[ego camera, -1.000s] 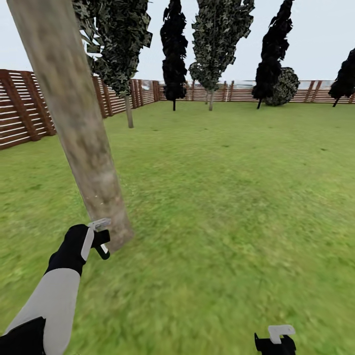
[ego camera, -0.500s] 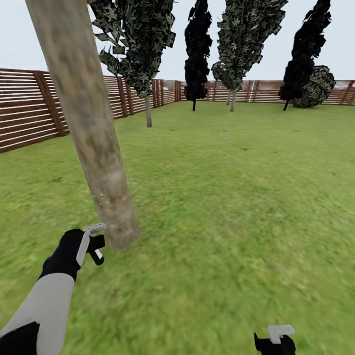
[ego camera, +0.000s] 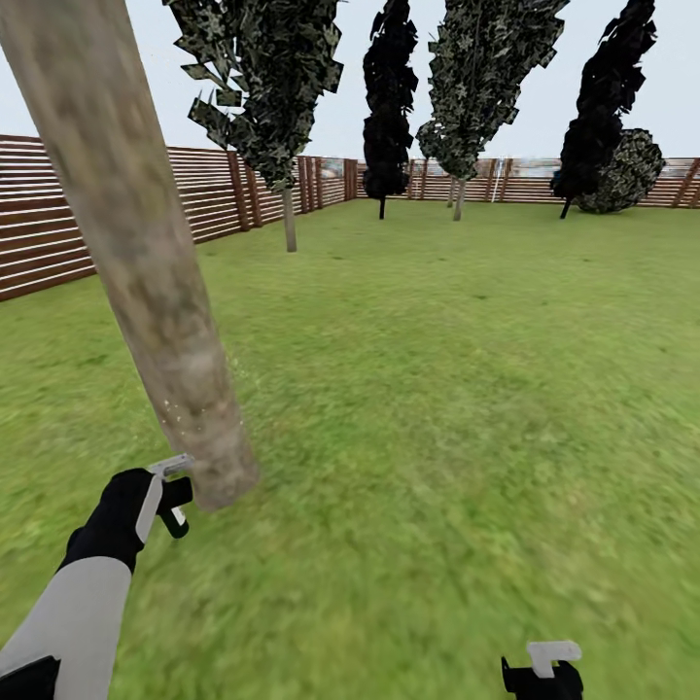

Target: In the garden, pick up the pesticide atomizer on the floor and spray pesticide onto both trees until each tree trunk is fully covered.

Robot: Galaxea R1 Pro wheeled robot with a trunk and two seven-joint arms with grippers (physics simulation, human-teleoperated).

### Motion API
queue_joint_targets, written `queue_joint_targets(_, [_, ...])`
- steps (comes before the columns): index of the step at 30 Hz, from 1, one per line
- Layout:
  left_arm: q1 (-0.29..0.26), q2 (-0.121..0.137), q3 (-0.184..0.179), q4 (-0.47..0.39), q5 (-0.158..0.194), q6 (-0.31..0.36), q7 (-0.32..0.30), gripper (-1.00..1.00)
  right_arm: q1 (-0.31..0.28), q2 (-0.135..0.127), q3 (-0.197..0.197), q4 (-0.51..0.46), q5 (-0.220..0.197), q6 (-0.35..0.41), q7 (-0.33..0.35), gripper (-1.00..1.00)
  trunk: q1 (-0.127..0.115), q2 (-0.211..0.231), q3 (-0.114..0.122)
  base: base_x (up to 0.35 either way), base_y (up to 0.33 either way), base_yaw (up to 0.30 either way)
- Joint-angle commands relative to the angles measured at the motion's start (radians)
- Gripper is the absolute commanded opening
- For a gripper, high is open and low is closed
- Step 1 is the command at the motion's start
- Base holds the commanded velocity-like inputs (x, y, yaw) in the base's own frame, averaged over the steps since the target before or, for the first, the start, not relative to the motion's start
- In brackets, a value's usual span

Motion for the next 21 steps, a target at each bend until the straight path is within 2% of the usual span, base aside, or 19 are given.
queue_joint_targets(1, [-0.001, -0.002, 0.001, -0.001, -0.003, 0.005, 0.000, -1.00, -0.001, 0.000, -0.006, 0.002, 0.011, -0.003, -0.006, 1.00, 0.000, 0.000, -0.001, 0.092, -0.032, 0.146])
queue_joint_targets(5, [0.000, -0.006, 0.001, -0.001, -0.002, 0.005, 0.000, -1.00, -0.001, 0.000, -0.006, 0.002, 0.011, -0.003, -0.006, 1.00, 0.000, 0.000, -0.001, 0.020, -0.008, 0.248])
queue_joint_targets(8, [0.001, -0.006, 0.000, -0.001, -0.002, 0.005, 0.000, -1.00, -0.001, 0.000, -0.006, 0.002, 0.011, -0.003, -0.006, 1.00, 0.000, 0.000, -0.001, 0.000, -0.205, 0.234])
queue_joint_targets(21, [0.004, -0.009, 0.000, -0.001, -0.005, 0.002, 0.001, -1.00, -0.001, 0.000, -0.006, 0.002, 0.011, -0.003, -0.006, 1.00, 0.000, 0.000, -0.001, 0.016, -0.269, 0.011])
